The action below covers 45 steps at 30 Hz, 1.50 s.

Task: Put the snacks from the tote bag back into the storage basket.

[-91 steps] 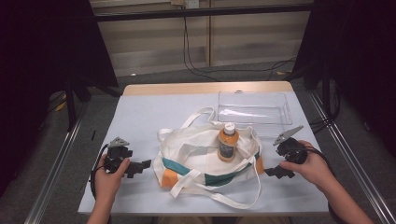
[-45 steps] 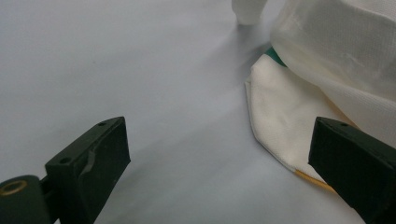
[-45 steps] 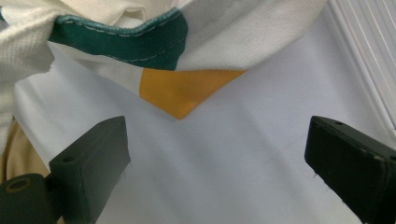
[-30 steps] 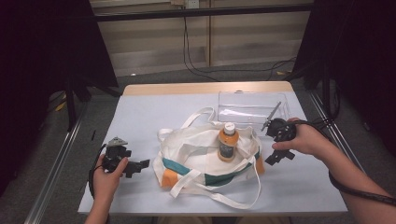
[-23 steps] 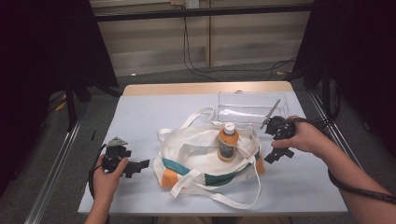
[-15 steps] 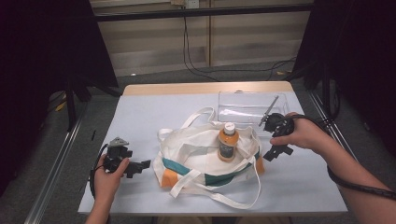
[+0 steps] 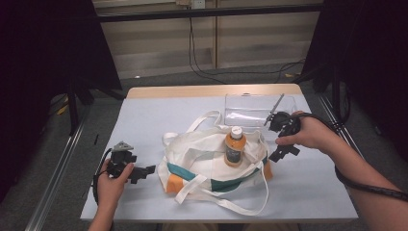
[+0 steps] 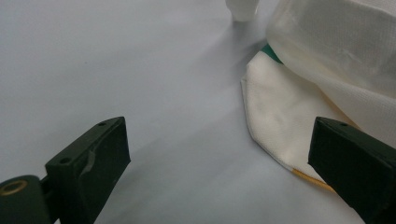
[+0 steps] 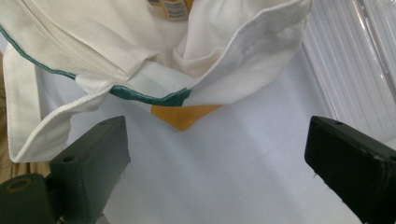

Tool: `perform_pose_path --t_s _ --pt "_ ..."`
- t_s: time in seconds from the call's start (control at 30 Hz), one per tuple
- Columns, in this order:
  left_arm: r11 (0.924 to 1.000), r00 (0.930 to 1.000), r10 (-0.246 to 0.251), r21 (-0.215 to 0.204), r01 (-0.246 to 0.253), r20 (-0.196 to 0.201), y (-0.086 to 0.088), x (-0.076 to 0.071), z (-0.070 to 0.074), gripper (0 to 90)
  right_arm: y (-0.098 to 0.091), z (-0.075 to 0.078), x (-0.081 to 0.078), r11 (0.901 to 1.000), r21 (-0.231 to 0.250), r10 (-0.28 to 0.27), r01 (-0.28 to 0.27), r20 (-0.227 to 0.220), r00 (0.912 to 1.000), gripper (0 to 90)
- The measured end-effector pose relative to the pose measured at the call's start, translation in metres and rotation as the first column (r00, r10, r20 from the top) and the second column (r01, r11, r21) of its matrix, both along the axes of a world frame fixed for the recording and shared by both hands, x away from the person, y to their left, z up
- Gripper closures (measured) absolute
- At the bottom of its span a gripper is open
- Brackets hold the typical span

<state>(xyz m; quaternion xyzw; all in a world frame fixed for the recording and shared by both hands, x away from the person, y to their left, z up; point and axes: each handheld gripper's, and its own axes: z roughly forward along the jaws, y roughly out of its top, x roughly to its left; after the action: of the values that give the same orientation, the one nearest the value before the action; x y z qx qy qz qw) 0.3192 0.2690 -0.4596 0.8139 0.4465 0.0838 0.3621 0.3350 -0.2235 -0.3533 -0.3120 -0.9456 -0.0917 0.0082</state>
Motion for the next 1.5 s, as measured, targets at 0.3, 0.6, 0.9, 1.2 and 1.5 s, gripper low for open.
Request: perform_pose_path --t_s 0.3,0.6,0.9,1.2,1.5 --pt "1.0000 1.0000 0.006 -0.005 -0.006 0.004 0.001 0.000 0.000 5.1 0.014 0.004 0.006 0.9998 0.001 0.018 -0.018 0.004 0.9998 6.5" --pt "1.0000 1.0000 0.003 -0.001 -0.003 0.003 0.000 0.000 0.000 5.1 0.025 0.008 0.009 0.9993 0.007 0.038 -0.038 0.008 0.9993 6.5" --pt "1.0000 1.0000 0.003 0.001 -0.003 -0.001 0.000 0.000 0.000 5.1 0.035 0.011 0.013 0.9985 0.004 0.055 -0.055 0.011 0.9984 6.5" --pt "0.9998 0.9999 0.016 -0.015 -0.016 0.005 0.000 -0.001 0.000 5.1 0.048 0.009 0.016 0.9976 0.011 0.068 -0.068 0.002 0.9977 6.7" --pt "1.0000 1.0000 0.006 0.004 -0.006 0.002 0.001 0.000 0.000 5.1 0.058 0.011 0.018 0.9966 0.017 0.080 -0.080 0.010 0.9967 7.5"
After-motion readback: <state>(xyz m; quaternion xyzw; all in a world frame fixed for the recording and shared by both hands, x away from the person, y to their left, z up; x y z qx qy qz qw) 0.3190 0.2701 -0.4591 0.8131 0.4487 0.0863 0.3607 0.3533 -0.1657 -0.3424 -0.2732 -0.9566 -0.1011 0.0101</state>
